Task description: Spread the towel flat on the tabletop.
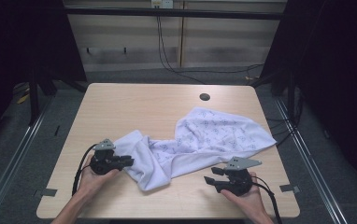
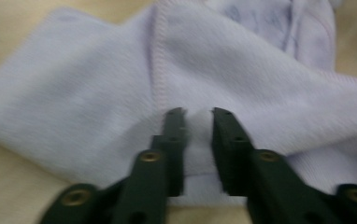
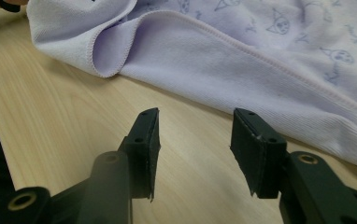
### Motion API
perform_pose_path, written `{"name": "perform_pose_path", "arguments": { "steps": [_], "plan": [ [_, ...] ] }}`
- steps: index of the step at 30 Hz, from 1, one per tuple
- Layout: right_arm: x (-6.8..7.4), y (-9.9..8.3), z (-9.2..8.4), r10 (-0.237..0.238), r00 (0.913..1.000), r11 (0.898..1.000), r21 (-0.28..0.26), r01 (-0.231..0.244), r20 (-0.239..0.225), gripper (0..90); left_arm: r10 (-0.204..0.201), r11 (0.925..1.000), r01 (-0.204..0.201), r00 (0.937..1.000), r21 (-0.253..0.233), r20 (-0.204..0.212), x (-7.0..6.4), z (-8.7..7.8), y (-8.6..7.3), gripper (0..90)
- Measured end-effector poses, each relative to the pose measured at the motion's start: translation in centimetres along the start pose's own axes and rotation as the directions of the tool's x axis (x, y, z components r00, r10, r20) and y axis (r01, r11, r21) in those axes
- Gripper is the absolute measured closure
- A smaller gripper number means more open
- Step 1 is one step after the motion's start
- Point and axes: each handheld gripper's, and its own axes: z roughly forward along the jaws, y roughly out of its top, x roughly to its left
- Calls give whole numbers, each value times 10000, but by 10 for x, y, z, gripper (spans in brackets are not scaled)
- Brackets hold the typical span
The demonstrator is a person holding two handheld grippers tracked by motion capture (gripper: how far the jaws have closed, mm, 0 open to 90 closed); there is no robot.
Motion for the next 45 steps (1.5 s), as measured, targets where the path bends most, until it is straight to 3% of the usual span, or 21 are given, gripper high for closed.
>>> {"name": "perform_pose_path", "arguments": {
  "steps": [1, 3, 5, 8, 10, 13, 15, 17, 19, 20, 22, 24, 25, 27, 30, 34, 35, 37, 40, 43, 45],
  "plan": [
    [1, 1, 3, -25, 10000, 10000, 38, 25, -92, 513, -22, 9998, 20, 10000, 184, 92, -4, 1, -2, 900],
    [3, 2, 6, -118, 9998, 9999, 98, 119, -152, 507, 116, 9995, -131, 9985, 278, 528, -14, 0, -6, 900],
    [6, 3, 8, -102, 9997, 9998, 149, 105, -211, 501, 225, 9990, -274, 9916, 367, 1277, -29, -2, -10, 900],
    [12, 5, 13, -251, 9989, 9994, 209, 259, -397, 493, 650, 9973, -699, 9833, 232, 1699, -47, -5, -10, 888],
    [15, 9, 19, -229, 9982, 9996, 164, 238, -559, 493, 629, 9980, -637, 9809, -13, 1842, -52, -8, -8, 850],
    [20, 20, 31, -324, 9962, 9994, 93, 333, -812, 490, 394, 9970, -287, 9878, -726, 1509, -41, -19, -1, 765],
    [25, 30, 42, -407, 9936, 9992, -10, 409, -1051, 490, -37, 9915, 177, 9941, -1289, 1080, -24, -28, 5, 742],
    [30, 42, 56, -516, 9906, 9987, -43, 515, -1265, 488, -443, 9838, 557, 9966, -1701, 699, -9, -33, 8, 730],
    [34, 53, 71, -562, 9880, 9984, -37, 562, -1435, 489, -681, 9818, 706, 9975, -1765, 203, 9, -34, 11, 765],
    [35, 59, 79, -630, 9862, 9980, -26, 633, -1528, 490, -989, 9802, 913, 9945, -1758, -351, 20, -31, 10, 783],
    [37, 69, 93, -686, 9836, 9976, -72, 683, -1671, 498, -1387, 9796, 1281, 9885, -1546, -600, 33, -24, 8, 787],
    [39, 77, 106, -670, 9820, 9978, -99, 663, -1768, 500, -1211, 9882, 1129, 9896, -1037, -771, 39, -14, 5, 744],
    [39, 80, 113, -677, 9810, 9977, -30, 683, -1818, 494, -1143, 9903, 1090, 9917, -865, -587, 39, -10, 2, 720],
    [40, 85, 126, -576, 9797, 9982, 81, 602, -1922, 477, -577, 9974, 551, 9967, -460, -573, 32, -6, -1, 727],
    [44, 91, 141, -474, 9778, 9984, 205, 527, -2041, 435, -288, 9995, 283, 9983, -112, -502, 24, -8, -3, 843],
    [55, 96, 155, -589, 9701, 9975, 248, 666, -2356, 428, -449, 9988, 451, 9989, 172, -124, 9, -14, -10, 853],
    [58, 96, 156, -646, 9684, 9967, 331, 747, -2408, 442, -523, 9984, 522, 9986, 227, 8, 5, -16, -14, 853],
    [64, 93, 158, -770, 9537, 9946, 439, 937, -2908, 582, -388, 9987, 384, 9992, 329, 102, -1, -20, -17, 851],
    [68, 89, 152, -1104, 9424, 9902, 469, 1317, -3157, 806, -551, 9980, 540, 9979, 318, 348, -2, -24, -22, 846],
    [63, 86, 133, -1140, 9465, 9902, 424, 1328, -3020, 853, -544, 9978, 522, 9970, 414, 548, -5, -24, -23, 847],
    [54, 83, 112, -1296, 9571, 9892, 330, 1429, -2591, 856, -370, 9982, 340, 9974, 496, 619, -11, -23, -23, 847]
  ]
}}
